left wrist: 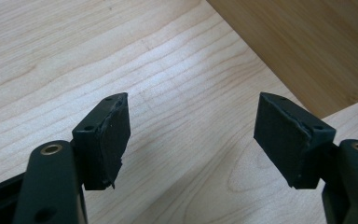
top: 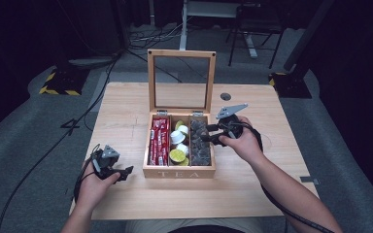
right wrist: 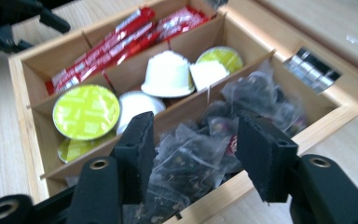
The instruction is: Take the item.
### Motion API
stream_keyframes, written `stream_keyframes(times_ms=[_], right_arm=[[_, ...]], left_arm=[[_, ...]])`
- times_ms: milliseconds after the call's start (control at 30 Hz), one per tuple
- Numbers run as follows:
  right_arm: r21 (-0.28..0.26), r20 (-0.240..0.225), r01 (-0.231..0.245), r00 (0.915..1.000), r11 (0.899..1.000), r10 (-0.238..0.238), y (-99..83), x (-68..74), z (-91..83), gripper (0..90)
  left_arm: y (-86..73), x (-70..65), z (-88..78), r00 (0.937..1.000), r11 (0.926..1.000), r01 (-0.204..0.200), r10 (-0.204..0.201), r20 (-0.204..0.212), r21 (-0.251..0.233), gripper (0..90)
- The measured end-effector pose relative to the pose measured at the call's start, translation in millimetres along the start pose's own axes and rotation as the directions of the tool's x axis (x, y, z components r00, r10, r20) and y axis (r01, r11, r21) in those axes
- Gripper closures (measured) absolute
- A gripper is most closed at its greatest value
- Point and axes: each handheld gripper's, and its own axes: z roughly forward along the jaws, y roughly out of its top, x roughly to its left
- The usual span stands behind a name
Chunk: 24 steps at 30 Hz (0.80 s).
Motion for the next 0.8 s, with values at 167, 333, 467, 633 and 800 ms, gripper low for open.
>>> stream_keyframes(times_ms=[167, 333, 467, 633, 800], right_arm=[[0.050, 0.002, 0.010, 0.9999, 0.999, -0.010, -3.1, 4.7, 10.4, 48.3], [0.081, 0.006, 0.019, 0.9998, 0.996, -0.020, -4.2, 9.0, 18.5, 47.1], [0.115, 0.019, 0.025, 0.9994, 0.993, -0.028, -5.7, 10.2, 27.4, 45.6], [0.149, 0.028, 0.036, 0.9988, 0.988, -0.040, -5.8, 10.0, 34.4, 55.1], [0.162, 0.038, 0.045, 0.9980, 0.986, -0.052, -6.1, 6.6, 34.5, 67.2]], left_arm=[[-2.6, 0.6, 6.5, 0.9998, 0.9998, 0.013, -0.013, 0.014, 0.013, 28.0], [-2.8, 0.4, 8.5, 0.9998, 0.9998, 0.014, -0.014, 0.017, 0.012, 27.9], [-3.7, 1.2, 10.4, 0.9998, 1.0000, 0.006, -0.006, 0.017, 0.006, 27.3], [-4.7, 0.8, 11.1, 0.9998, 0.9999, 0.014, -0.014, 0.017, -0.005, 27.0], [-5.2, 0.8, 11.1, 0.9999, 1.0000, -0.001, 0.001, 0.011, -0.004, 26.5]])
